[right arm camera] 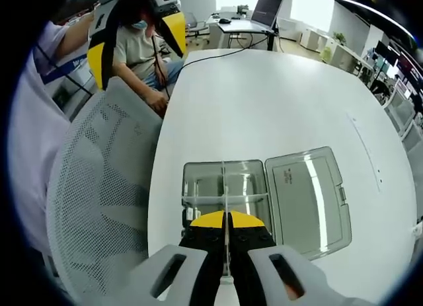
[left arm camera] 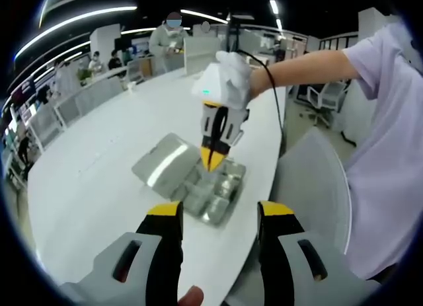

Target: Insert the divider into the dual guide fixture by aligning both edges with the guide slots and pushing it downward to the bottom, including one-sided entry, uneven engagement, binding, and posture correction.

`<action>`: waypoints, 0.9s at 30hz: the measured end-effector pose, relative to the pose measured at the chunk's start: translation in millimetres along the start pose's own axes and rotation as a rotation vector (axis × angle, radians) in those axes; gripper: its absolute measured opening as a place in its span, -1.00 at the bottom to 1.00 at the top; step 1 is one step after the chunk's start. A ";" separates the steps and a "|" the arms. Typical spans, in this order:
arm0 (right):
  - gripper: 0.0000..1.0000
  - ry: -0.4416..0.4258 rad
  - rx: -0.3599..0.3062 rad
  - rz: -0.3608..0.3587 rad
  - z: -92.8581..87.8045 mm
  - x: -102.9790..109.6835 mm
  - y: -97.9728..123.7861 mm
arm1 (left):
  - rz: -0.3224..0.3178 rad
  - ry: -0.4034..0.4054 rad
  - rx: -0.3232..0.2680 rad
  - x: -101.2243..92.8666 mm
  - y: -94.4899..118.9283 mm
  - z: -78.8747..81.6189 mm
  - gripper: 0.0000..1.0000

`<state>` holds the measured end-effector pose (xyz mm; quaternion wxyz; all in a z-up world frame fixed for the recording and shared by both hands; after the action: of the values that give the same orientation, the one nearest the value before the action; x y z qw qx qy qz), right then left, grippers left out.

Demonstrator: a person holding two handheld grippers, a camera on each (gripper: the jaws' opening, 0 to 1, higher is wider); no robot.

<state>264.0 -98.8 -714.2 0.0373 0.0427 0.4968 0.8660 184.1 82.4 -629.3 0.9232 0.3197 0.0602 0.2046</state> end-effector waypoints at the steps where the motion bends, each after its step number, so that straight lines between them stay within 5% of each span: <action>1: -1.00 0.000 0.001 0.000 -0.4 0.0 -0.3 | 0.000 0.000 0.000 0.0 0.1 -0.1 -0.13; 27: -1.00 -0.009 -0.013 0.015 -1.6 -3.4 -5.9 | -0.003 0.012 0.004 3.2 -0.5 -1.6 -0.14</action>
<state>267.4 -97.6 -720.2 0.0332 0.0503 0.4906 0.8693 186.8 84.3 -630.8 0.9225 0.3201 0.0667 0.2052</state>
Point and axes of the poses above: the point that each gripper's makers call its tool centre point, and the gripper's own axes: y roughly backward along the fingers, x roughly to its left, z roughly out of its top, the point moved 8 cm from there along y, roughly backward along the fingers, and after that the axes turned 4 degrees about -y, right-handed, at the moved point
